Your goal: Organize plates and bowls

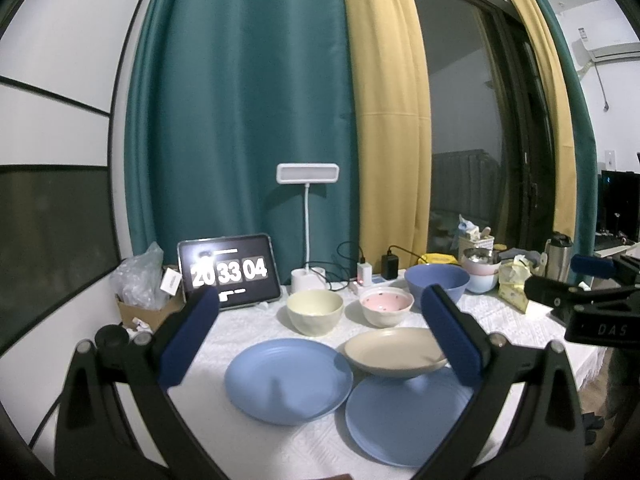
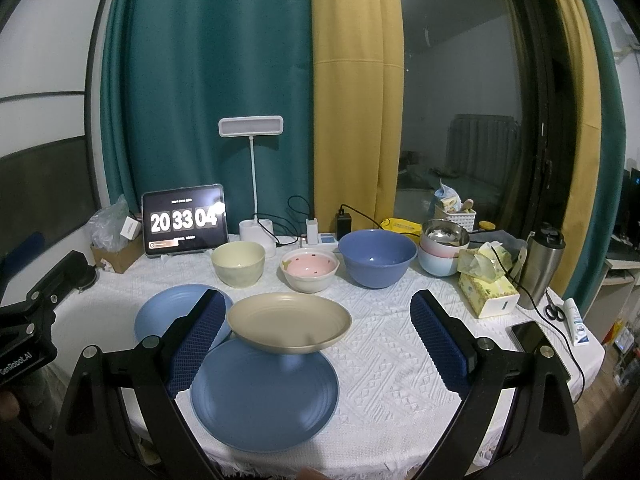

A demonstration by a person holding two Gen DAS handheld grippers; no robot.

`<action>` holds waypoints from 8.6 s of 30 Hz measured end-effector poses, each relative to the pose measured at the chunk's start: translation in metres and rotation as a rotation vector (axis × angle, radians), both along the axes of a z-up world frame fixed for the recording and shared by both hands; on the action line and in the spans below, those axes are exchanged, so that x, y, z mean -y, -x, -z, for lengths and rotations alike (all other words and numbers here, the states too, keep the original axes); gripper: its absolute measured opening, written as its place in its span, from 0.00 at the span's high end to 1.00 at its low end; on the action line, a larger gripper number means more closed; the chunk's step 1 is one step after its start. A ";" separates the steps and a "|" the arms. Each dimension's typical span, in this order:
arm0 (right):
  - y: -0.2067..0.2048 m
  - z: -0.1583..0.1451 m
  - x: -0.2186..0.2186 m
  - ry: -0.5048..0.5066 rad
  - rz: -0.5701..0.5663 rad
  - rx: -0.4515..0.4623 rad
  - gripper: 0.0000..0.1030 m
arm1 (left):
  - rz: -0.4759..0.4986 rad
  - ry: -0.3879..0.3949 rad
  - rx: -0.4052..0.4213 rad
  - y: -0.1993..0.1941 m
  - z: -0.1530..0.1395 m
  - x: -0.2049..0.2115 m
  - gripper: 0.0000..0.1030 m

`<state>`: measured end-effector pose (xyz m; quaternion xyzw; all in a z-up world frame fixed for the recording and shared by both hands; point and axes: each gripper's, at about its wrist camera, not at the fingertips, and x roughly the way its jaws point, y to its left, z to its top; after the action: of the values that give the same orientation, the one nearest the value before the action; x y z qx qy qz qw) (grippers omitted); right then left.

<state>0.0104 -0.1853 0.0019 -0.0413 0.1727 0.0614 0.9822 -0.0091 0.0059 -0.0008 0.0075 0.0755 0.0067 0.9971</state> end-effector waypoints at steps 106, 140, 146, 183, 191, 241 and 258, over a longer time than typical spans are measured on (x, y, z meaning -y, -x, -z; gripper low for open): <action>-0.240 0.163 0.030 -0.091 -0.046 -0.546 0.70 | 0.076 -0.053 -0.709 -0.250 0.153 0.054 0.68; -0.206 0.135 0.092 -0.141 0.058 -0.463 0.77 | 0.180 -0.121 -0.650 -0.233 0.128 0.121 0.68; -0.205 0.136 0.114 -0.155 0.083 -0.463 0.77 | 0.205 -0.139 -0.662 -0.241 0.131 0.144 0.68; -0.213 0.159 0.152 -0.176 0.209 -0.498 0.70 | 0.258 -0.133 -0.782 -0.267 0.154 0.171 0.67; -0.205 0.140 0.147 -0.154 0.219 -0.446 0.64 | 0.264 -0.112 -0.752 -0.258 0.144 0.161 0.66; -0.144 0.136 0.026 -0.031 0.083 -0.461 0.64 | 0.140 0.026 -0.689 -0.163 0.148 0.043 0.55; -0.135 0.161 0.010 -0.021 0.065 -0.510 0.64 | 0.111 0.027 -0.717 -0.142 0.167 0.028 0.55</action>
<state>0.1450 -0.1957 -0.1589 -0.0090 0.4156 0.0402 0.9086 0.1324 -0.0221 -0.1677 0.0002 0.4199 -0.0513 0.9061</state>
